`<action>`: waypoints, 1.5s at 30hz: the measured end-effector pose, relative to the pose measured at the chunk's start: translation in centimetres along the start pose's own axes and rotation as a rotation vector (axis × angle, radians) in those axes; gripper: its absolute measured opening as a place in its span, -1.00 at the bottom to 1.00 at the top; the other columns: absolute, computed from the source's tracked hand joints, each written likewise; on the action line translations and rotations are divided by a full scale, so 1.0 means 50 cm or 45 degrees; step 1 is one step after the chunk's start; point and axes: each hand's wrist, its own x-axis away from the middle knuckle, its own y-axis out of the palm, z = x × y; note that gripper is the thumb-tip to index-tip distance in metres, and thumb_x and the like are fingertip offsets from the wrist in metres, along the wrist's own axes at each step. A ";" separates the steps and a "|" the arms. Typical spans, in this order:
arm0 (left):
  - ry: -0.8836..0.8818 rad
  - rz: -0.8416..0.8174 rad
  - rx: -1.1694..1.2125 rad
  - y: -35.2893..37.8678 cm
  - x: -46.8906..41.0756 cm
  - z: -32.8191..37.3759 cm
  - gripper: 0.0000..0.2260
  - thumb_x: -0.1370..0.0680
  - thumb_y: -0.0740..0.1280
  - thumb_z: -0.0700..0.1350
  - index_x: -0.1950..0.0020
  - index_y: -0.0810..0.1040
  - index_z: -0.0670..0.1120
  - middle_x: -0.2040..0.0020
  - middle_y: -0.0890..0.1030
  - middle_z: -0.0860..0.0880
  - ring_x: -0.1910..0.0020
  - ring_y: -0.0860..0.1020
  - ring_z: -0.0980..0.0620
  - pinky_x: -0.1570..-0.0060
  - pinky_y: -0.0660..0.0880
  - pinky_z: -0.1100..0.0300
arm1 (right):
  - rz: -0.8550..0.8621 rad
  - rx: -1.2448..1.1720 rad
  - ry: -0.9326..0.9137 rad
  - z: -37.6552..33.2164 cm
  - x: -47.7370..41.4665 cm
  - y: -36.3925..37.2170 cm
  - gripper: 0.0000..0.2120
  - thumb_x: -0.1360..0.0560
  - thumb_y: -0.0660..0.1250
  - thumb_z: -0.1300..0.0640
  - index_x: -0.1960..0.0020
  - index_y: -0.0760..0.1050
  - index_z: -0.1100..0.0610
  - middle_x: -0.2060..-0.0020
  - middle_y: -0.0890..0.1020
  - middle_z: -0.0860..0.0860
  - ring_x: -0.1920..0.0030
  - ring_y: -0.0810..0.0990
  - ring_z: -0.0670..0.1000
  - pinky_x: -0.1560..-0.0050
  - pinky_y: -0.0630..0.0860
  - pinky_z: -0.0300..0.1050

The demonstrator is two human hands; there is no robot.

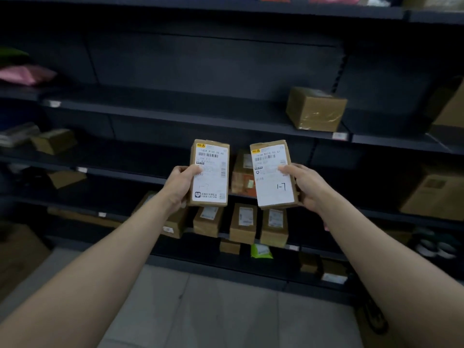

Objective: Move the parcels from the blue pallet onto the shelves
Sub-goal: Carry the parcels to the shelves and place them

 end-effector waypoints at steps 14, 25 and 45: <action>-0.173 0.073 -0.050 -0.227 -0.343 -0.046 -0.51 -0.50 0.35 0.03 -0.32 0.26 -0.11 0.10 0.67 -0.12 0.25 0.69 -0.04 0.37 0.58 0.11 | -0.031 0.037 0.297 0.029 -0.310 0.338 -0.73 -0.44 0.46 0.07 -0.09 0.55 0.12 0.14 0.73 0.11 0.15 0.72 0.14 0.06 0.63 0.16; -0.361 -0.117 -0.166 -0.310 -0.603 -0.092 -0.55 -0.53 0.32 0.03 -0.33 0.41 -0.18 -0.11 0.63 -0.18 0.03 0.64 -0.12 0.17 0.57 0.06 | 0.100 0.019 0.411 0.071 -0.484 0.498 -0.86 -0.46 0.42 0.06 0.03 0.56 0.09 0.19 0.69 0.04 0.24 0.67 0.03 0.43 0.50 -0.18; -0.654 -0.177 -0.174 -0.183 -0.904 -0.174 -0.66 -0.60 0.26 -0.08 -0.32 0.43 -0.23 -0.24 0.54 -0.25 -0.18 0.53 -0.24 -0.02 0.50 -0.04 | 0.106 0.004 0.685 0.165 -0.790 0.498 -0.64 -0.54 0.35 0.17 -0.29 0.45 0.28 -0.22 0.56 0.25 -0.21 0.55 0.24 -0.22 0.48 0.16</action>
